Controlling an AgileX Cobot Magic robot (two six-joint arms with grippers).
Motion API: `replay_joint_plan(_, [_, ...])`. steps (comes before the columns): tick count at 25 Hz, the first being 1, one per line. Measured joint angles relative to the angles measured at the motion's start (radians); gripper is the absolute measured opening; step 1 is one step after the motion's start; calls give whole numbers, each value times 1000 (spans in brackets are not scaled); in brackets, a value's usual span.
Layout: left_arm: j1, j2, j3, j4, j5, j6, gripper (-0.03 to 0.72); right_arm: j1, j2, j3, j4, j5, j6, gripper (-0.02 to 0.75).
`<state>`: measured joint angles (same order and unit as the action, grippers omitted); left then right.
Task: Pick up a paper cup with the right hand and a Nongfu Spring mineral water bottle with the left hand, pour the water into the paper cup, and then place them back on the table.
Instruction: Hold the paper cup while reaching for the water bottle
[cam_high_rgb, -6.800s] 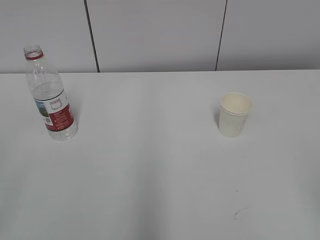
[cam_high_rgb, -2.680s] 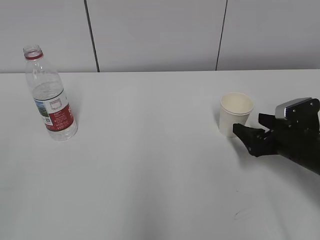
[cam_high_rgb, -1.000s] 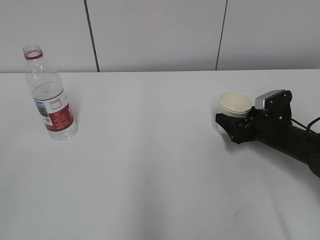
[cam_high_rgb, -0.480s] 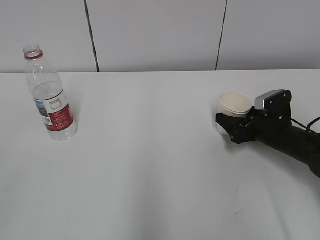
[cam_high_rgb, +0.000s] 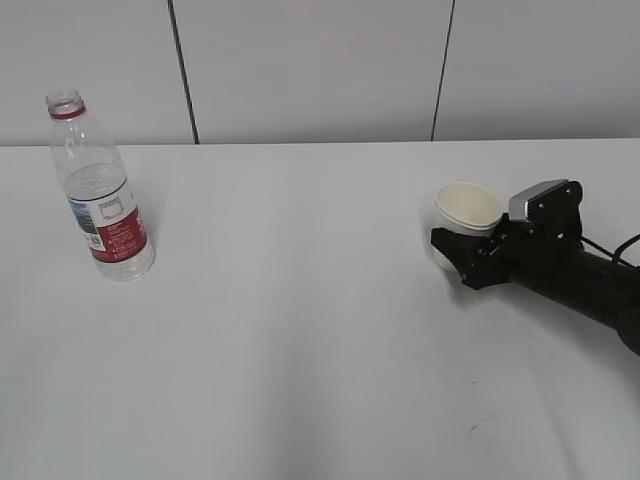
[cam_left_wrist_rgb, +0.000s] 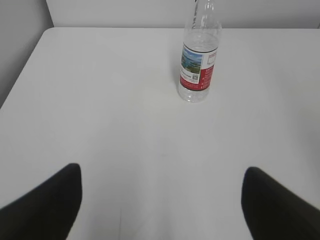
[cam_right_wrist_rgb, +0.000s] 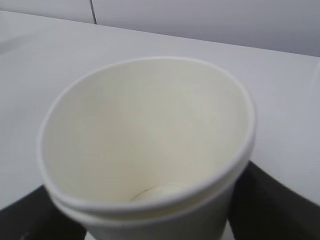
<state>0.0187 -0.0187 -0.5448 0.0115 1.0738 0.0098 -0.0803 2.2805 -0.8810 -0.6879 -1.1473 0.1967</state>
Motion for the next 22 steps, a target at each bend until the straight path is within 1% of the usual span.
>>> replay_joint_plan(4, [0, 38, -19, 0, -33, 0, 582, 0, -8, 0, -22, 0, 0, 543])
replay_joint_plan(9, [-1, 152, -47, 24, -154, 0, 582, 0, -52, -1, -43, 0, 25, 543])
replay_joint_plan(11, [-2, 217, -47, 31, -244, 1, 582, 0, -64, -1, -62, 0, 55, 543])
replay_joint_plan(16, [-2, 416, -47, 42, -536, 8, 582, 0, -107, -1, -105, 0, 117, 543])
replay_joint_plan(19, [-4, 561, -47, 16, -639, 9, 582, 0, -125, -1, -113, 0, 135, 543])
replay_joint_plan(22, [-38, 690, -46, 6, -756, 9, 582, 2, -130, -1, -122, -2, 141, 543])
